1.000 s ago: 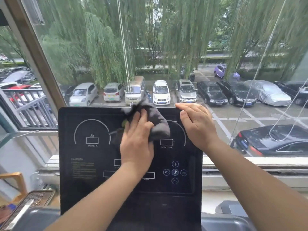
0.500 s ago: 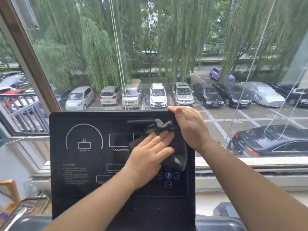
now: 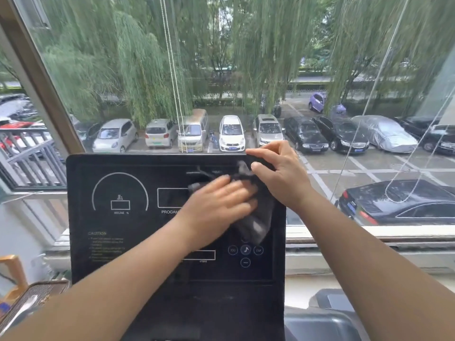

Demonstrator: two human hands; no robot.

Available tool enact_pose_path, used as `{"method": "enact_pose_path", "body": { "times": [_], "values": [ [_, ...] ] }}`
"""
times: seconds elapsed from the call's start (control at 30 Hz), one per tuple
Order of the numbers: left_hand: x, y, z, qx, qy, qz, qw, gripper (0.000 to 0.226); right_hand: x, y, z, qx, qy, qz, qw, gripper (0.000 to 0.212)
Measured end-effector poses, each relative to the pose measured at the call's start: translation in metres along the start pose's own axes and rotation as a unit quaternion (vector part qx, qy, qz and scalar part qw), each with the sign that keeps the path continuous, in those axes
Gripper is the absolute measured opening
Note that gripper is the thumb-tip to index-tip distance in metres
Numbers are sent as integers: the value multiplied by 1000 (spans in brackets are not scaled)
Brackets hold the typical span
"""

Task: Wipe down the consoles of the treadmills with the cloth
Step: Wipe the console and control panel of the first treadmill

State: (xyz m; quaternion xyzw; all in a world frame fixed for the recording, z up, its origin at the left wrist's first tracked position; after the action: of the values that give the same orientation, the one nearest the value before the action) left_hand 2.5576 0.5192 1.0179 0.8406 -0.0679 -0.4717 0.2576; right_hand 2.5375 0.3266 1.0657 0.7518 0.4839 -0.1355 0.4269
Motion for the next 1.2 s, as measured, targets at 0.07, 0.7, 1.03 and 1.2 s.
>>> {"method": "enact_pose_path", "body": {
  "times": [0.07, 0.7, 1.03, 1.2],
  "values": [
    [-8, 8, -19, -137, 4, 46, 989, 51, 0, -1, 0, 5, 37, 4, 999, 37],
    [29, 16, 72, -139, -89, 66, 984, 45, -8, -7, 15, 3, 196, 26, 980, 29],
    [3, 30, 18, -247, -61, 93, 963, 58, -6, -8, 15, 21, 270, 14, 963, 36],
    [26, 7, 73, -30, -89, 11, 995, 41, -5, -8, 14, 2, 220, 20, 975, 37]
  ]
}}
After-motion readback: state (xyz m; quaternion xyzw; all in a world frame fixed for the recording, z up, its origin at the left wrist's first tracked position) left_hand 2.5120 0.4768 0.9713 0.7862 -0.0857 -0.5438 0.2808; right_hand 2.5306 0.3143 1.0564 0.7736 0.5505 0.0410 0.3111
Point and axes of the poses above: each hand's wrist, its own y-axis towards the middle knuckle, its own x-axis out of the palm, z = x × y, the point moved 3 cm from there along y, towards the middle knuckle, and after that the axes turned 3 degrees about -x, right-handed, at the moved point
